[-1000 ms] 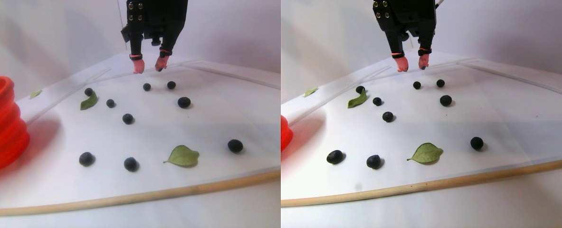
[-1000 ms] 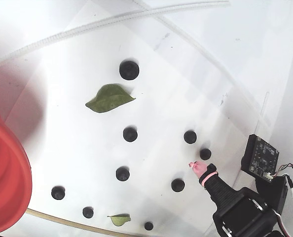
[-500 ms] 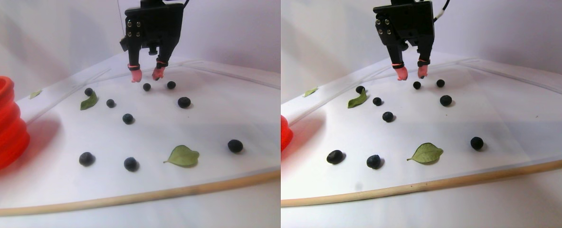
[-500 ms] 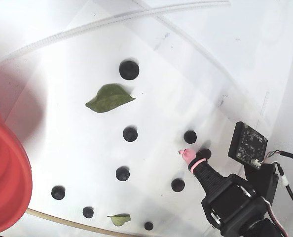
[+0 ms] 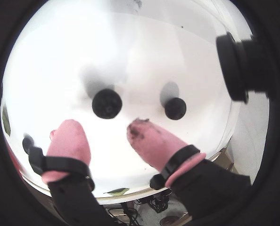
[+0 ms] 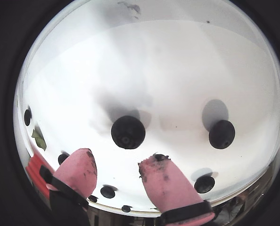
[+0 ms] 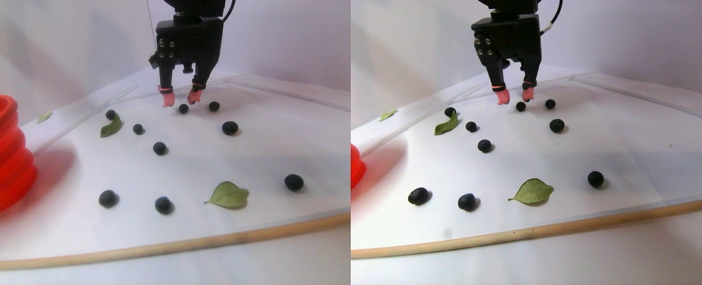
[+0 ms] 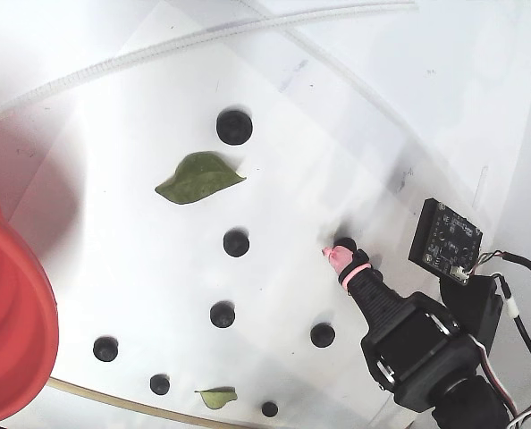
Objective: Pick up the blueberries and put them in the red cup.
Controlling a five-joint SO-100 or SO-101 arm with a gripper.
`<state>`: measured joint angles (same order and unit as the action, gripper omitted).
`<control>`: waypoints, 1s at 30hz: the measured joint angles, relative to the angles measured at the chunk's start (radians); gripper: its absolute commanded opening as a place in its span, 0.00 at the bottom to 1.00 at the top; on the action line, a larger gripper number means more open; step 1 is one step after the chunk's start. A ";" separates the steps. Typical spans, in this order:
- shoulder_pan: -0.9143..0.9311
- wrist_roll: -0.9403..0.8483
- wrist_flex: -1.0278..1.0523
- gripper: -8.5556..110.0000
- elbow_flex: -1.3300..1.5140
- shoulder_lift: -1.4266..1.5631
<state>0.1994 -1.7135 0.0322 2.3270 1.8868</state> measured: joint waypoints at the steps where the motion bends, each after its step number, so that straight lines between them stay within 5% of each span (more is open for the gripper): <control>1: 0.000 0.000 -0.005 0.23 -0.003 -0.006; 30: 0.000 -0.018 -0.087 0.22 -0.054 -0.106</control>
<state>0.1994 -1.7319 -0.0552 2.2734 1.7810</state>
